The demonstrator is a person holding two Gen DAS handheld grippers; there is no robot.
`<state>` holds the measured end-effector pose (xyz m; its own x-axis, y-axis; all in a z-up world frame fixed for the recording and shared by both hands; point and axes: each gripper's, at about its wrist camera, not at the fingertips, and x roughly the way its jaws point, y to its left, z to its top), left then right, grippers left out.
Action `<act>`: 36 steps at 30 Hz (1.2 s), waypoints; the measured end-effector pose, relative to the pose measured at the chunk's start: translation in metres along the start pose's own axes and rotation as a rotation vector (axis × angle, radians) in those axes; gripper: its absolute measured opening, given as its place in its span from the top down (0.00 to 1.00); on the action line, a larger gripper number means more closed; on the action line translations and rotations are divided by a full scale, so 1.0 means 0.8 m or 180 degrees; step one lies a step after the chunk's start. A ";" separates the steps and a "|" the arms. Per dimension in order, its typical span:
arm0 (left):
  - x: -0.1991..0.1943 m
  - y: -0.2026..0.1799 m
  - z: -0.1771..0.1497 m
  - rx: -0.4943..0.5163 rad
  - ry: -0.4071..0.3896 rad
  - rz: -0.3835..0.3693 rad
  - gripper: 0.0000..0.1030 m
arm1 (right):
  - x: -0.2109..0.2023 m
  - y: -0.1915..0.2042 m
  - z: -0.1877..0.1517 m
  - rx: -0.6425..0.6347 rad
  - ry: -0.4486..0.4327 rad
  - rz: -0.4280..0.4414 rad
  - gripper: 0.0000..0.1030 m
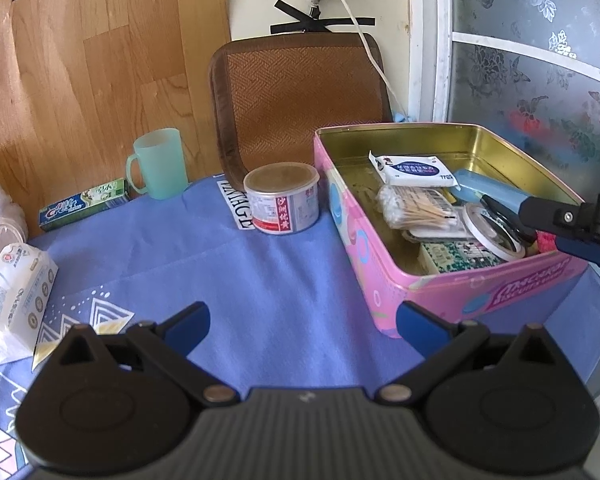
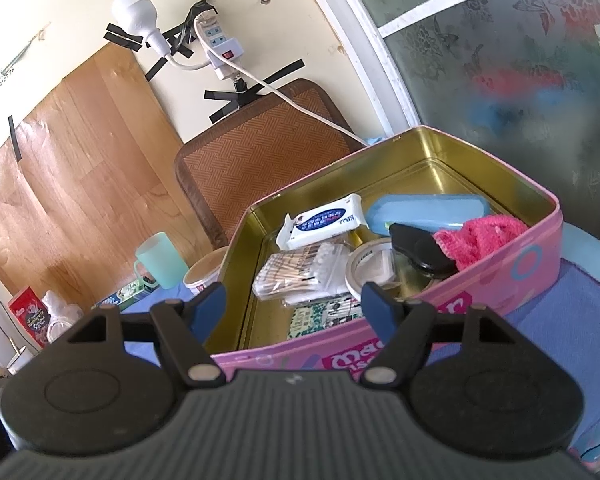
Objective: Organize soft objects
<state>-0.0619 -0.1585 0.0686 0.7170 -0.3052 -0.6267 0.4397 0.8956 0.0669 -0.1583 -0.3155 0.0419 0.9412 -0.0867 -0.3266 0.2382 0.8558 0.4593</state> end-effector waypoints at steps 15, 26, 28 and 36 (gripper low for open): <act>0.007 -0.002 -0.003 -0.0002 0.0088 0.0008 0.00 | 0.001 0.000 -0.003 0.0011 0.0015 -0.0006 0.26; 0.010 -0.003 -0.004 0.0014 0.0129 -0.0010 0.00 | 0.001 0.000 -0.002 0.0012 0.0014 -0.0005 0.26; 0.011 -0.003 -0.004 0.0012 0.0136 -0.0013 0.00 | 0.001 -0.001 -0.002 0.0010 0.0016 -0.0003 0.26; 0.014 -0.002 -0.004 -0.0018 0.0181 -0.0030 0.00 | 0.001 0.000 -0.002 0.0011 0.0015 -0.0005 0.26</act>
<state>-0.0564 -0.1623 0.0588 0.6809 -0.2948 -0.6705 0.4430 0.8947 0.0565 -0.1583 -0.3149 0.0402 0.9396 -0.0857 -0.3313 0.2406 0.8539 0.4615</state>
